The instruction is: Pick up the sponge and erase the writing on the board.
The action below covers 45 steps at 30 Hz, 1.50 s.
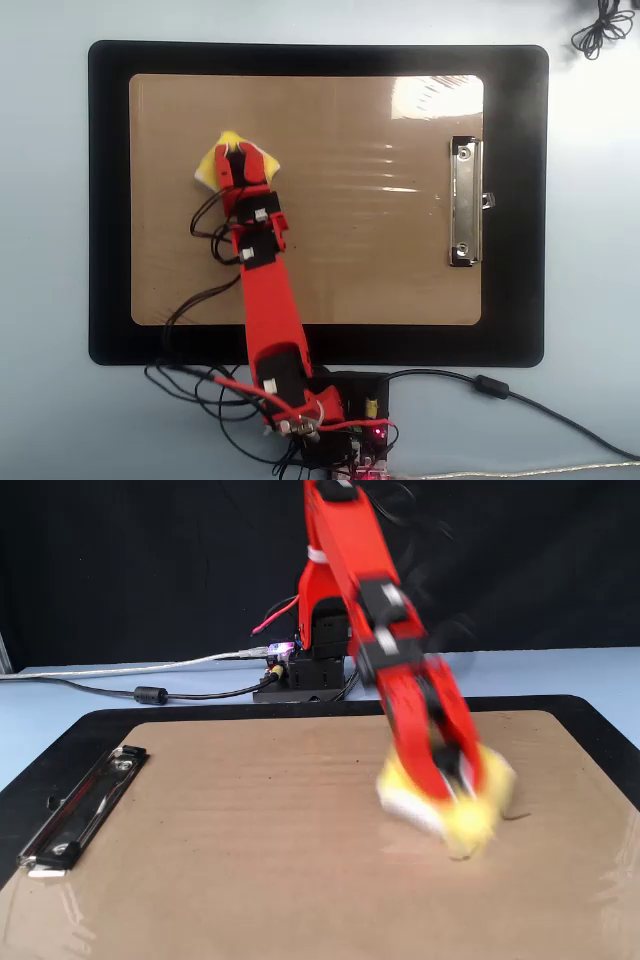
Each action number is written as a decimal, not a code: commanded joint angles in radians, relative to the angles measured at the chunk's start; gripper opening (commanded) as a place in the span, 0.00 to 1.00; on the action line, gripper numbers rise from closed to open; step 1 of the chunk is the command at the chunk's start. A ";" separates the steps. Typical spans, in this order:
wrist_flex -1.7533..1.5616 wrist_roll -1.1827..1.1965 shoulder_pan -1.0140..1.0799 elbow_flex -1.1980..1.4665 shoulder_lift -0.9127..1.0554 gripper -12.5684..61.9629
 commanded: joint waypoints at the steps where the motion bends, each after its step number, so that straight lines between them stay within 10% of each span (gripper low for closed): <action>1: 0.006 -0.002 -0.006 -0.003 -0.017 0.06; 8: 0.069 -0.028 -0.072 0.637 0.614 0.06; 16: -0.054 -0.009 -0.025 -0.081 -0.126 0.06; 24: 0.012 -0.040 -0.106 0.575 0.523 0.06; 32: 0.002 -0.041 -0.091 -0.083 -0.081 0.06; 40: 0.106 -0.081 -0.129 0.568 0.548 0.06; 45: -0.015 -0.061 -0.097 0.195 0.117 0.06</action>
